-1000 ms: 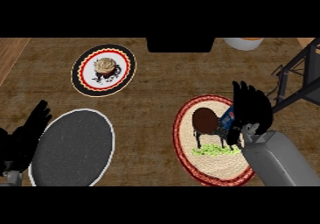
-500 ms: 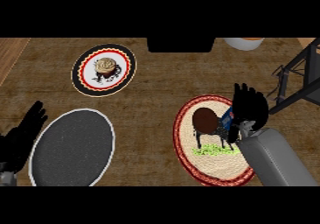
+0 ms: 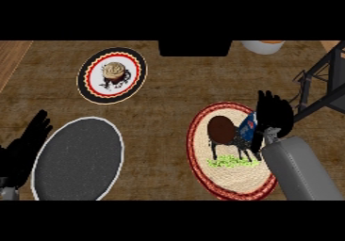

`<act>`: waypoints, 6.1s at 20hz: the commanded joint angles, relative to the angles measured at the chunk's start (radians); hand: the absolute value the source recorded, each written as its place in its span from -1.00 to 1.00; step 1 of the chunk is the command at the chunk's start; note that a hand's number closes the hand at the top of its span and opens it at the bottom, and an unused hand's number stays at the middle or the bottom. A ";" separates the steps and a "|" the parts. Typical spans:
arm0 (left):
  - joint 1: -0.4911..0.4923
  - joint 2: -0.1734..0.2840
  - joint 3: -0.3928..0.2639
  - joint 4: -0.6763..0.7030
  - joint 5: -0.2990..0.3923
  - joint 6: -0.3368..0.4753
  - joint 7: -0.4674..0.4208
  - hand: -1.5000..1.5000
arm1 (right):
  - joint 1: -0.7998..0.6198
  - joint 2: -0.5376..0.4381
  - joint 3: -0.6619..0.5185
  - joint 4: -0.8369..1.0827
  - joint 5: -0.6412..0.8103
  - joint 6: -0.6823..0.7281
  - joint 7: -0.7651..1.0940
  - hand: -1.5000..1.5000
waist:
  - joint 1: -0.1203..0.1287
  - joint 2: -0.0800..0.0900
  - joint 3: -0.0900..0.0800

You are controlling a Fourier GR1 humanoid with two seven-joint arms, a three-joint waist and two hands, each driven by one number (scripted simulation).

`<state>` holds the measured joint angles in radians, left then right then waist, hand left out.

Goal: Pick the can from the placemat and place it in the tiered shelf

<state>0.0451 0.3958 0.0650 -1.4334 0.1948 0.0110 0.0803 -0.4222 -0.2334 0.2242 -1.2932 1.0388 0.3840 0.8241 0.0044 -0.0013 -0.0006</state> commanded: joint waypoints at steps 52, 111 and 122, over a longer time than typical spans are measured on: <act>-0.014 -0.095 0.078 -0.067 -0.110 -0.036 0.071 0.00 | 0.272 -0.472 -1.067 -1.071 -1.188 0.132 0.101 1.00 | -0.013 -0.004 -0.001; -0.026 -0.141 0.129 -0.023 -0.168 -0.097 0.042 0.00 | -0.200 -0.764 -0.812 0.285 -0.769 -0.178 -0.533 -1.00 | -0.009 -0.004 0.001; 0.000 -0.125 0.168 0.037 -0.145 -0.142 -0.023 0.00 | -0.156 -0.905 -1.096 0.302 -1.024 -0.039 -0.503 -1.00 | -0.026 -0.005 0.000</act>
<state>0.0257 0.2697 0.2229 -1.4275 0.0473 -0.1150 0.0970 -0.6148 -1.0864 -0.7656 -0.9712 0.1042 0.2852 0.2875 -0.0098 -0.0039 -0.0001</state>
